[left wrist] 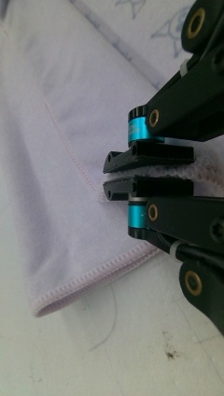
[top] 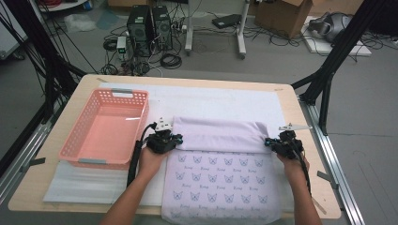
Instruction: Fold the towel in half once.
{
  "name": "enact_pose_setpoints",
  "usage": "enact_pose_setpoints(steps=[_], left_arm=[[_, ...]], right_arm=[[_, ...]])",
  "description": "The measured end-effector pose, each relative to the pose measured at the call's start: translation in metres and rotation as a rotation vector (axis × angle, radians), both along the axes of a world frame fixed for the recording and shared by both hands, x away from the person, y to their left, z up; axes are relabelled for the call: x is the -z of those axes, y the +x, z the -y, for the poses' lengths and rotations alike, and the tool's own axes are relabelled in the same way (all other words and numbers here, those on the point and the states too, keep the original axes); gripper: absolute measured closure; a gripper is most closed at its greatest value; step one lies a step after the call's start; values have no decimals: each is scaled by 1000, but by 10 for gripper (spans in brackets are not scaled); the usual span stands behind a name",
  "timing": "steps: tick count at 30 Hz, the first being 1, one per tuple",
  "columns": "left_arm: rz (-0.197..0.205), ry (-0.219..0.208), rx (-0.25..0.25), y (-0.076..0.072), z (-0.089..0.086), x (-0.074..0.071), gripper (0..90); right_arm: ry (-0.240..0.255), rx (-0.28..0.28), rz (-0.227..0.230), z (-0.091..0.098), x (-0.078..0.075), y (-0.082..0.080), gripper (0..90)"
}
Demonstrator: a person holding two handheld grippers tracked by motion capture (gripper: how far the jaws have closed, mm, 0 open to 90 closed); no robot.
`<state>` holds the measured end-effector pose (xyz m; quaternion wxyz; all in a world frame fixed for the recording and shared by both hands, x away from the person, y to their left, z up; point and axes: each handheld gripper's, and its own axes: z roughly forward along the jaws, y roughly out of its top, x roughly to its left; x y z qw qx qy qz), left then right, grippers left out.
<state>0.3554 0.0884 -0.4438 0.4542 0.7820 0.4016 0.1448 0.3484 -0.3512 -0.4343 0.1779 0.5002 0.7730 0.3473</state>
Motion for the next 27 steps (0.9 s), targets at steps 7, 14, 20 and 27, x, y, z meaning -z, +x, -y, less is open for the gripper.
enact_pose_setpoints(steps=[7, 14, 20, 27], left_arm=[[44, -62, 59, -30, -14, -1, 847], [70, -64, 92, -58, -17, 1, 847], [92, -68, 112, -80, -21, 1, 845], [101, -113, 128, -107, -28, -2, 843]], right_arm=[[18, -37, 36, 10, 1, -32, 870], [51, -60, 86, 11, -1, -71, 871], [51, -82, 105, 12, -3, -100, 871], [91, -91, 107, 17, -3, -131, 870]])
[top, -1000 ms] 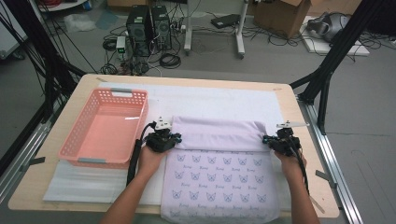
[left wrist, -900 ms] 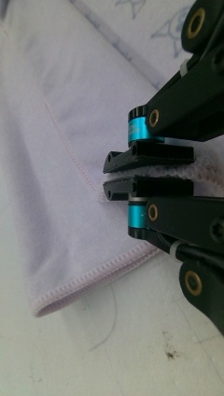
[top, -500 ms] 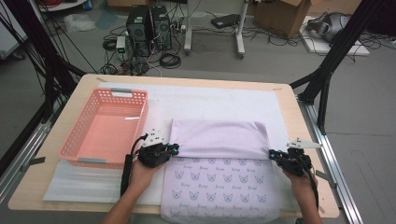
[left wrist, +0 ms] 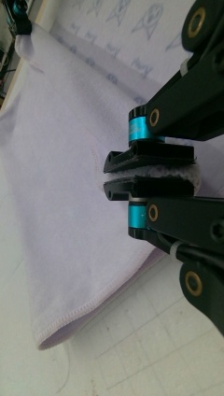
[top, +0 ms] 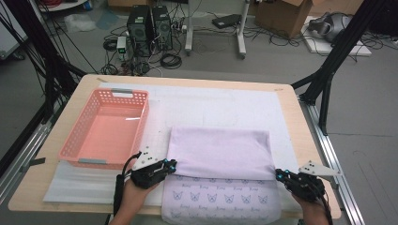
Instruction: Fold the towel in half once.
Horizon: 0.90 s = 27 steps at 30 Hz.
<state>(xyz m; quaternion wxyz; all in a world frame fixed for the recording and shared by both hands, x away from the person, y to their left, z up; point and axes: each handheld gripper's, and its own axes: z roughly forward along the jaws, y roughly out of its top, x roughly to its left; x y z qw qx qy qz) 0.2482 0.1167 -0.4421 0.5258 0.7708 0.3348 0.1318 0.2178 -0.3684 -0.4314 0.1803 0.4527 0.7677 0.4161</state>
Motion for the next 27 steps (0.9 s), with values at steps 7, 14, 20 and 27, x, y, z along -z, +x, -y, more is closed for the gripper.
enact_pose_setpoints(steps=[7, 14, 20, 27], left_arm=[[0, -7, -4, -27, -4, 5, 838], [19, -13, -12, -57, -10, 2, 837], [23, -8, 3, -76, -7, 3, 836], [14, -17, 20, -97, -8, 4, 835]], right_arm=[[13, -8, -2, -1, 0, -23, 871], [1, -33, 9, -6, -2, -50, 870], [7, -27, 5, -3, -3, -76, 871], [9, -36, 16, 0, -6, -105, 873]])
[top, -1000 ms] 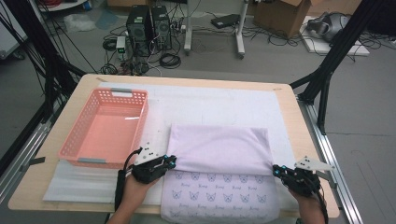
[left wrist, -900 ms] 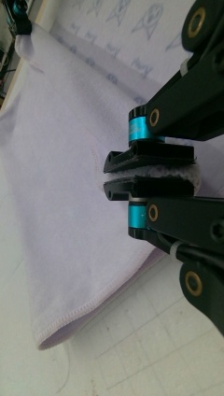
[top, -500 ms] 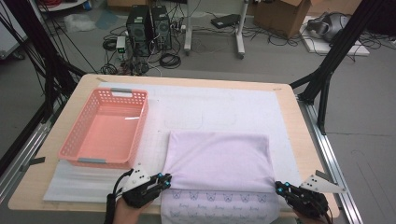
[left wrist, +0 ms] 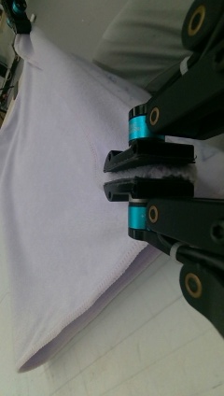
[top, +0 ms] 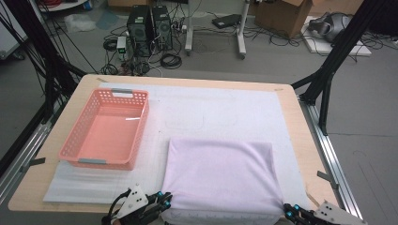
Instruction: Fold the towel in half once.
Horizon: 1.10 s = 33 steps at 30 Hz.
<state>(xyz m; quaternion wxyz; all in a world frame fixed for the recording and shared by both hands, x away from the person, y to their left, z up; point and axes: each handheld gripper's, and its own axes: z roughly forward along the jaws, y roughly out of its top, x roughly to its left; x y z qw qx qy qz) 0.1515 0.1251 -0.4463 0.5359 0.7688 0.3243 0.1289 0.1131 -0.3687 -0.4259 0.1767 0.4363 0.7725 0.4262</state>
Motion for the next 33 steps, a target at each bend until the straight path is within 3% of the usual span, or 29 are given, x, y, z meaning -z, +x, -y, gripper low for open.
enact_pose_setpoints(steps=[8, 11, 14, 19, 23, 30, 33], left_arm=[[-17, -7, 27, -16, -2, 3, 821], [-29, -56, -7, -10, -3, -1, 548], [-6, -110, -54, 1, -5, -8, 433], [8, -145, -80, 19, -7, -10, 443], [4, -124, -86, 34, -7, -8, 461], [-14, -94, -125, 68, -6, -5, 497], [-28, -59, -136, 84, -3, -5, 590]], right_arm=[[4, -12, -13, 0, -1, -25, 870], [9, 1, -14, -1, -1, -21, 745], [62, 39, 25, 2, -6, -12, 701], [41, 59, 62, -3, -11, 3, 729], [4, 55, 51, -7, -6, 17, 735], [-8, 65, 49, -9, -4, 47, 737], [-25, 59, 40, -13, -1, 63, 737]])
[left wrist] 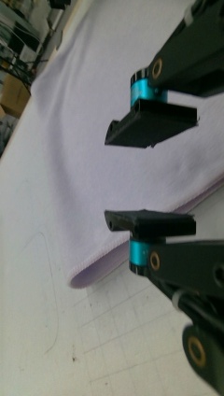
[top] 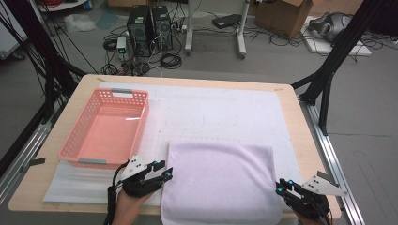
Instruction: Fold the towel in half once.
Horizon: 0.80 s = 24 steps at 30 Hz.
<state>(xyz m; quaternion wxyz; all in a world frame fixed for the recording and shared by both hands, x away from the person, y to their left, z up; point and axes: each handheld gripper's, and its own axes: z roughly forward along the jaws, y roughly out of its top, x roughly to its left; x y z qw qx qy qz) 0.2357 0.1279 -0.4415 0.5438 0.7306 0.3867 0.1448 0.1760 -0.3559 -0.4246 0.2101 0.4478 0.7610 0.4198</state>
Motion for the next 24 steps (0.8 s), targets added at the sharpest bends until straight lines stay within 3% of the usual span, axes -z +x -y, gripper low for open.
enact_pose_setpoints(steps=[5, 7, 9, 11, 14, 16, 18, 19, 20, 21, 23, 24], left_arm=[[-26, 14, 22, 32, 11, -3, 657], [-37, 27, 36, 49, 17, -6, 657], [-60, -4, 31, 62, 19, -4, 655], [-90, 13, 30, 75, 21, -3, 655], [-92, 17, 4, 88, 24, 1, 661], [-128, 53, -18, 94, 25, 9, 663], [-177, 47, -63, 99, 24, 11, 666], [-192, 59, -80, 101, 23, 11, 670], [-196, 111, -90, 102, 24, 12, 674], [-195, 120, -97, 103, 25, 11, 703], [-165, 187, -89, 103, 28, 10, 739], [-156, 200, -88, 103, 29, 10, 758]], right_arm=[[-12, -10, -16, -4, 3, 27, 753], [-28, -14, -26, -6, 3, 43, 756], [-30, -22, -31, -8, 2, 60, 761], [-21, -39, -50, -12, 2, 80, 767], [-13, -43, -97, -19, 5, 111, 783], [-27, -57, -117, -25, 10, 130, 790], [-70, -59, -135, -32, 15, 143, 791], [-100, -56, -139, -34, 18, 147, 800], [-96, -51, -125, -33, 19, 149, 804], [-106, -28, -119, -30, 19, 150, 808], [-112, 33, -116, -21, 19, 151, 813], [-116, 61, -111, -17, 20, 150, 814]])
